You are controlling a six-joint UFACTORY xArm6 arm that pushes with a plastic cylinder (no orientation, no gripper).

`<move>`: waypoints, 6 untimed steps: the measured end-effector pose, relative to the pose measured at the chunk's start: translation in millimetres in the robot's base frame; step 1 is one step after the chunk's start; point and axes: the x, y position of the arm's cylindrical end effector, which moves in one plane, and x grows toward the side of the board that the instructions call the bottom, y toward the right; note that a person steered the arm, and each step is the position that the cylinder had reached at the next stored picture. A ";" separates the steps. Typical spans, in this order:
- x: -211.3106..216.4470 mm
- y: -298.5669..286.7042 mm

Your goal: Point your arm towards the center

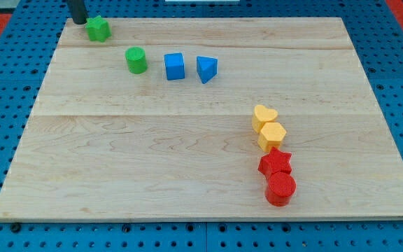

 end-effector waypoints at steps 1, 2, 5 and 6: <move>20.5 15.8; 23.8 15.6; 197.0 104.1; 251.6 206.6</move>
